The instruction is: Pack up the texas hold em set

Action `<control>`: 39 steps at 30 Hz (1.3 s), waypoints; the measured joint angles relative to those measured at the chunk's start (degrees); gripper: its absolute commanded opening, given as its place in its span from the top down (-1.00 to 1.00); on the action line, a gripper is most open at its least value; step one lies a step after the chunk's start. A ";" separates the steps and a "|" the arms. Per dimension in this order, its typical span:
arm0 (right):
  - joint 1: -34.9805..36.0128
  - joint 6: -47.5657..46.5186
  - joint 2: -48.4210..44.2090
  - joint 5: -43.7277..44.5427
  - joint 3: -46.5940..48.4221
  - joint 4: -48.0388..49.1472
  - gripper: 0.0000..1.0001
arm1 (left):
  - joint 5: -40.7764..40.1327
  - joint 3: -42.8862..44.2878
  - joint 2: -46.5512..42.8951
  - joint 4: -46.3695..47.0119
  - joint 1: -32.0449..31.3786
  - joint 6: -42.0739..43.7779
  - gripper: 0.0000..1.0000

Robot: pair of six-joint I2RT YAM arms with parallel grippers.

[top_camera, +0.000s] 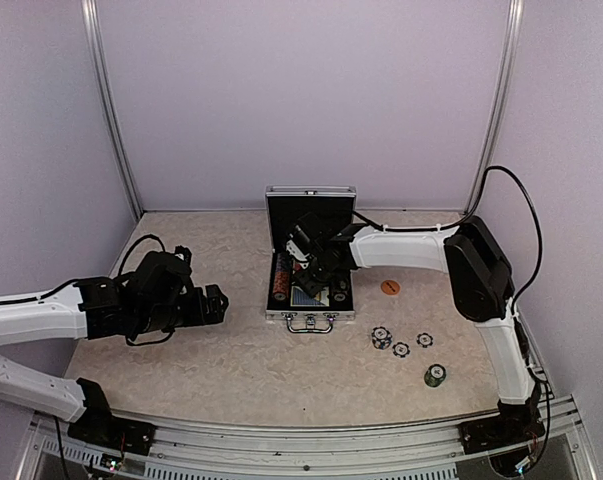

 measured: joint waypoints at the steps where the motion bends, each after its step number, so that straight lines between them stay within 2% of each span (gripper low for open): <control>1: 0.00 -0.20 0.09 0.20 0.24 0.00 -0.18 | 0.00 0.00 0.04 0.00 0.00 0.02 -0.98; 12: -0.63 -0.37 1.55 5.68 2.21 -0.15 -0.17 | 0.00 0.00 0.57 0.00 0.00 0.02 -0.98; 26: -1.38 -0.76 1.55 7.39 2.29 -0.59 -0.15 | 0.02 0.00 1.42 0.04 0.00 0.02 -0.98; 39: -1.38 -0.20 1.53 6.64 2.03 -2.97 0.09 | 0.07 0.00 2.56 0.57 0.00 0.02 -0.98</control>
